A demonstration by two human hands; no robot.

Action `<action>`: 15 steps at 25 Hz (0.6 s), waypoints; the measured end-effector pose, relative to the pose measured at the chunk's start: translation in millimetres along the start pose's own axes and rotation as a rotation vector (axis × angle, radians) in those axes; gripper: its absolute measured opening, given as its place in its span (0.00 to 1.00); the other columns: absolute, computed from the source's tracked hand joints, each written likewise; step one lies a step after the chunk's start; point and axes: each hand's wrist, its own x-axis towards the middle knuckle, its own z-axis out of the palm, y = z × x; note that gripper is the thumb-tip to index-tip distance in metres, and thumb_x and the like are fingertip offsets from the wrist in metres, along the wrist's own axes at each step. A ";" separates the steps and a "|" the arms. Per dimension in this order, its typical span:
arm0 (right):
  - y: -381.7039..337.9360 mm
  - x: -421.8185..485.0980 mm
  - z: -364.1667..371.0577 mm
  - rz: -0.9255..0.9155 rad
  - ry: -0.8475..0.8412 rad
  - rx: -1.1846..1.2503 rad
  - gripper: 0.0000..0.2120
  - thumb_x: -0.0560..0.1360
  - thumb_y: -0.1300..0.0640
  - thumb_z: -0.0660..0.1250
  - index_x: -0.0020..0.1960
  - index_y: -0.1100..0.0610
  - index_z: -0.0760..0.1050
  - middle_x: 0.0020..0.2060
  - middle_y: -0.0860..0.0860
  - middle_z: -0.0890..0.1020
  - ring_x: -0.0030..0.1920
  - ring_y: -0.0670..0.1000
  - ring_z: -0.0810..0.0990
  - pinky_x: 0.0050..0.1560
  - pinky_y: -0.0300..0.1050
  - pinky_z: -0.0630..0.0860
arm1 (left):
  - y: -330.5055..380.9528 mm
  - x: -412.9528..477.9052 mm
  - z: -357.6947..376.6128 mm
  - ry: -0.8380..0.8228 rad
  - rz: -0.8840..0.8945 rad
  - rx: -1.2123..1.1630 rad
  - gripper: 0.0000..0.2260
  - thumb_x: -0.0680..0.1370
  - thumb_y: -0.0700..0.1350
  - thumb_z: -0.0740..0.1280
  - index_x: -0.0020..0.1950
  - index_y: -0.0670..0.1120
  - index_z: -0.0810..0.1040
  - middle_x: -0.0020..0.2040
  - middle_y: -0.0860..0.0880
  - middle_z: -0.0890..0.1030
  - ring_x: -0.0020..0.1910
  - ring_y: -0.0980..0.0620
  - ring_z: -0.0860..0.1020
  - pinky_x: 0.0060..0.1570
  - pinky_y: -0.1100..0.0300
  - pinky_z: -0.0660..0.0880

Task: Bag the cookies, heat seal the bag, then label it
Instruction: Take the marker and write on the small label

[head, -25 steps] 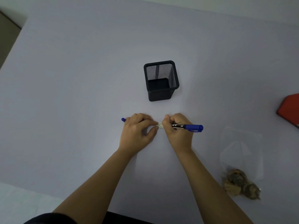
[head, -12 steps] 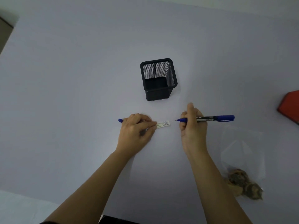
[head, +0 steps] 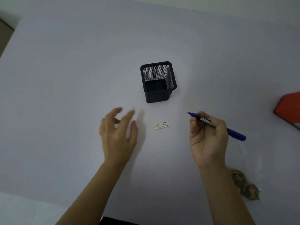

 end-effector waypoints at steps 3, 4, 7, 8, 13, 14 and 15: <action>-1.8 -4.4 2.1 -0.005 0.052 -0.086 0.10 0.79 0.57 0.59 0.42 0.60 0.75 0.31 0.51 0.83 0.33 0.45 0.83 0.34 0.34 0.79 | -10.5 0.9 -8.5 -0.264 -0.179 0.119 0.15 0.77 0.45 0.67 0.64 0.46 0.75 0.63 0.41 0.72 0.51 0.44 0.75 0.50 0.51 0.72; -0.6 -5.5 2.5 -0.020 0.064 -0.153 0.10 0.78 0.57 0.60 0.42 0.60 0.75 0.31 0.49 0.83 0.34 0.44 0.83 0.35 0.33 0.79 | -11.8 0.1 -9.6 -0.313 -0.143 0.084 0.12 0.77 0.42 0.66 0.60 0.43 0.77 0.59 0.41 0.75 0.50 0.43 0.77 0.48 0.56 0.72; 3.5 -10.0 4.0 -0.061 0.054 -0.271 0.07 0.73 0.55 0.63 0.43 0.59 0.75 0.31 0.46 0.83 0.36 0.43 0.83 0.37 0.31 0.78 | 5.2 0.5 -17.3 -0.299 -0.214 -0.150 0.07 0.76 0.38 0.67 0.51 0.45 0.82 0.49 0.48 0.82 0.44 0.52 0.79 0.45 0.71 0.72; 4.6 -12.1 5.2 -0.066 0.045 -0.278 0.08 0.70 0.54 0.64 0.44 0.58 0.75 0.31 0.45 0.83 0.36 0.43 0.83 0.37 0.31 0.78 | 18.1 3.5 -20.8 -0.304 -0.383 -0.327 0.07 0.76 0.39 0.67 0.49 0.49 0.82 0.47 0.52 0.83 0.43 0.56 0.80 0.46 0.72 0.73; 11.7 -17.8 10.2 -0.039 0.039 -0.309 0.05 0.71 0.56 0.64 0.44 0.57 0.75 0.32 0.46 0.83 0.35 0.43 0.83 0.36 0.31 0.78 | 67.2 13.0 -38.4 -0.379 -0.826 -1.047 0.09 0.76 0.39 0.65 0.44 0.51 0.82 0.42 0.52 0.85 0.43 0.54 0.83 0.45 0.65 0.79; 12.7 -18.3 10.0 -0.035 0.038 -0.317 0.04 0.72 0.57 0.64 0.44 0.57 0.75 0.32 0.46 0.83 0.36 0.43 0.83 0.37 0.31 0.78 | 71.7 15.9 -42.3 -0.370 -0.808 -1.057 0.07 0.76 0.40 0.65 0.45 0.50 0.81 0.40 0.52 0.85 0.41 0.54 0.83 0.44 0.66 0.79; 13.2 -18.8 9.8 -0.033 0.034 -0.325 0.04 0.72 0.57 0.63 0.44 0.57 0.75 0.32 0.46 0.83 0.36 0.43 0.83 0.37 0.31 0.78 | 74.0 17.9 -44.6 -0.363 -0.776 -1.034 0.06 0.76 0.40 0.65 0.45 0.49 0.81 0.39 0.52 0.85 0.40 0.55 0.83 0.43 0.66 0.79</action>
